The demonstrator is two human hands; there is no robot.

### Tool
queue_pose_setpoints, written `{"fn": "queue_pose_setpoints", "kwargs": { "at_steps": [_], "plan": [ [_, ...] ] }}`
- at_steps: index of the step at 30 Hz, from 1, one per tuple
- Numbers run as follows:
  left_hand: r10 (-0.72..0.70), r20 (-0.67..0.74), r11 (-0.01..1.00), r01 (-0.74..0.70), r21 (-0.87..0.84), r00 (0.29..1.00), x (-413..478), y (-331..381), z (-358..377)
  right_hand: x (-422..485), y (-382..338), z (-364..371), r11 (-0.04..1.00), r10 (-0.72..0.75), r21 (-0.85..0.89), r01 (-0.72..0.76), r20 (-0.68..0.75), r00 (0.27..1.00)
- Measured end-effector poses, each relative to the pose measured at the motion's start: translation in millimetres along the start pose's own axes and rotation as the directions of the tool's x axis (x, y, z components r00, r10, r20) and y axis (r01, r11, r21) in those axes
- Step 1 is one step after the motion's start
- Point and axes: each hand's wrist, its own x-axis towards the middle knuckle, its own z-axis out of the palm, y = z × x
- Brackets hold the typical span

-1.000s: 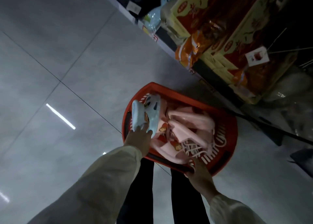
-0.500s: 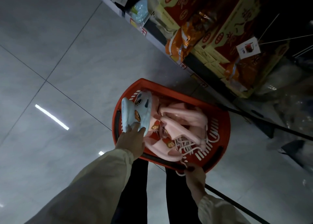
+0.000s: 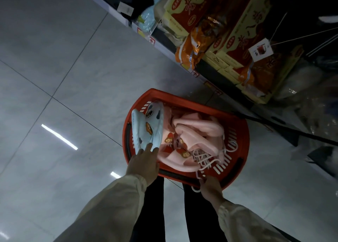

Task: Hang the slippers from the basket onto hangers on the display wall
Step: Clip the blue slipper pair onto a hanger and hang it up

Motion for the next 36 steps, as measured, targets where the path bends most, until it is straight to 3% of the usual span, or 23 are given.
{"fn": "queue_pose_setpoints", "kwargs": {
  "at_steps": [4,6,12,15,18,21,25,27,29,31,36],
  "plan": [
    [0.001,-0.004,1.000,-0.001,-0.003,1.000,-8,0,-1,-32,-3,-24,0.931,0.174,0.326,-0.163,-0.003,0.985],
    [-0.005,-0.003,1.000,0.005,-0.003,1.000,-11,2,-2,-50,2,-31,0.898,0.182,0.409,-0.164,-0.006,0.983],
    [-0.005,-0.027,1.000,0.004,-0.029,1.000,-18,12,-13,-89,12,-48,0.812,0.190,0.515,-0.276,0.214,0.958],
    [0.030,-0.003,0.998,-0.030,-0.058,1.000,-22,18,-17,-109,9,-54,0.791,0.139,0.564,-0.240,0.216,0.966],
    [0.151,0.049,0.987,-0.148,-0.055,0.987,-25,24,-19,-123,1,-64,0.797,0.105,0.569,-0.201,0.196,0.975],
    [0.217,0.117,0.976,-0.219,0.004,0.969,-26,29,-16,-125,-7,-77,0.694,0.109,0.673,-0.257,0.254,0.961],
    [0.203,0.148,0.979,-0.205,-0.001,0.968,-27,34,-11,-114,-2,-80,0.550,0.062,0.757,-0.352,0.384,0.921],
    [0.199,0.146,0.980,-0.200,-0.010,0.969,-27,33,-8,-100,4,-74,0.617,0.105,0.696,-0.367,0.389,0.915],
    [0.196,0.147,0.981,-0.195,-0.022,0.970,-26,31,-4,-85,9,-68,0.786,0.161,0.546,-0.291,0.273,0.948],
    [0.190,0.149,0.982,-0.187,-0.030,0.971,-26,27,-2,-71,13,-65,0.918,0.105,0.368,-0.149,0.135,0.985],
    [0.183,0.171,0.983,-0.177,-0.047,0.968,-25,24,-3,-30,16,-65,0.990,-0.125,0.086,0.115,0.115,0.986]
  ]
}}
